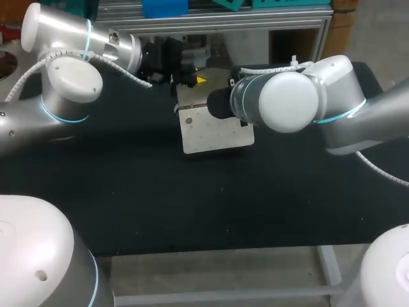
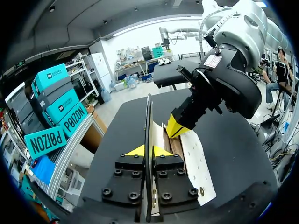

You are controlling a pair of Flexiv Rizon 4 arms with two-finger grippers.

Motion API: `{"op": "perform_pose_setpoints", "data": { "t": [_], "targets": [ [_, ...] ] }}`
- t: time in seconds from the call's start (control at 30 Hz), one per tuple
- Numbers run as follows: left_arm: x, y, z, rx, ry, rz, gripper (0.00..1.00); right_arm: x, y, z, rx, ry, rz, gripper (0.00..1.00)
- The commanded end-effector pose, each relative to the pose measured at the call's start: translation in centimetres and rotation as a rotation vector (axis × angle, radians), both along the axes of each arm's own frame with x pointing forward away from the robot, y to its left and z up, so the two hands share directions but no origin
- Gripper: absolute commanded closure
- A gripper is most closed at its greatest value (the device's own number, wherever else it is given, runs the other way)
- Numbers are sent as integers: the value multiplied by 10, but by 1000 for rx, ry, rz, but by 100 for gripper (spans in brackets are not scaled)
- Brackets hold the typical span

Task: Pick up the bag, open it, inspect its contents, close it, and place it on the opposite side

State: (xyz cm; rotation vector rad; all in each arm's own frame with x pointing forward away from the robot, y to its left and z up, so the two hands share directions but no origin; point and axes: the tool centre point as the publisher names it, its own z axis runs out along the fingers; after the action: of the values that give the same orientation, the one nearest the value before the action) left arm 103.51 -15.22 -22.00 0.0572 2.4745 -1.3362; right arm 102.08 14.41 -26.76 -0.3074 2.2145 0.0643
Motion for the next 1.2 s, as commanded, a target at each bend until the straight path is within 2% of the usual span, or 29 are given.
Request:
{"op": "perform_pose_setpoints", "data": {
  "t": [0.03, 0.33, 0.6, 0.97, 1.2],
  "targets": [
    [3, 0, -1, -10, -2, 5, 100, -5, 5, -9, -4, 7, -1, 100],
    [1, 3, 1, -21, -10, 7, 100, -21, 0, -22, -12, 41, -15, 100],
    [-2, 2, 1, -23, -13, -14, 100, -26, -3, -28, -14, 59, -21, 100],
    [-7, -2, -1, -13, -18, -45, 100, -5, 3, -13, -17, 4, -28, 100],
    [-7, -1, 0, -19, -21, -42, 100, -3, 11, -27, -25, 38, -9, 100]
  ]
}}
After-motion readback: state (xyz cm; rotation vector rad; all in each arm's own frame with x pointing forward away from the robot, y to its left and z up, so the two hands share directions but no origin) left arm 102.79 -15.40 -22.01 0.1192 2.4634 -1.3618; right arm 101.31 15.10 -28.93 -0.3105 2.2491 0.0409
